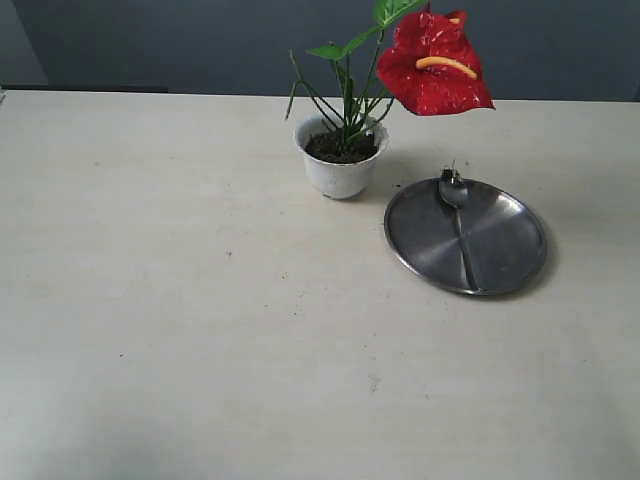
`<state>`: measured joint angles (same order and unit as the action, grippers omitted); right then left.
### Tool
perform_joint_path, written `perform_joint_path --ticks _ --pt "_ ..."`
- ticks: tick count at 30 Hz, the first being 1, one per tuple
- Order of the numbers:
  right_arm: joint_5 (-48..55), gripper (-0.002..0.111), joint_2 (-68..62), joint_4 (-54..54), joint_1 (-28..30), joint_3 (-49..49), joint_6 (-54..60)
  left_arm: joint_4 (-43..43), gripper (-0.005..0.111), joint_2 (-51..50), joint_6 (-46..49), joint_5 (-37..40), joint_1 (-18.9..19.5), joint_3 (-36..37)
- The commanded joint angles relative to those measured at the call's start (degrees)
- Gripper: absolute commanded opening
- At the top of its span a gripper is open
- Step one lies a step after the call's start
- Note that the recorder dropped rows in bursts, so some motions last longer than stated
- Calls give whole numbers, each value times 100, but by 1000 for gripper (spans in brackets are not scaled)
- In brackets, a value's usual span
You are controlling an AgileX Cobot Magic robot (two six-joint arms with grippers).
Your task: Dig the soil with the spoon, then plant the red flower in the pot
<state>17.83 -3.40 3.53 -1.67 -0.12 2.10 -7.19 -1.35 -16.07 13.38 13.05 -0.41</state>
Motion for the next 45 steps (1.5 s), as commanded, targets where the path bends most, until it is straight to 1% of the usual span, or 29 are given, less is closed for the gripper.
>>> perform_joint_path --ticks 1,8,14,18,29,36,45 --pt "-42 -1 17 2 34 12 33 8 0 135 20 230 8 41" --pt "-42 -1 17 2 34 12 33 8 0 135 67 253 8 41" --pt "-42 -1 17 2 34 12 33 8 0 135 209 673 8 41" --pt "-42 -1 17 2 34 12 33 8 0 135 209 673 -3 41" --pt "-42 -1 17 2 34 12 33 509 0 135 213 824 -15 41" --pt "-42 -1 17 2 34 12 33 1033 0 135 1369 651 -232 41" --pt "-42 -1 17 2 34 12 33 976 0 135 1777 582 -232 41"
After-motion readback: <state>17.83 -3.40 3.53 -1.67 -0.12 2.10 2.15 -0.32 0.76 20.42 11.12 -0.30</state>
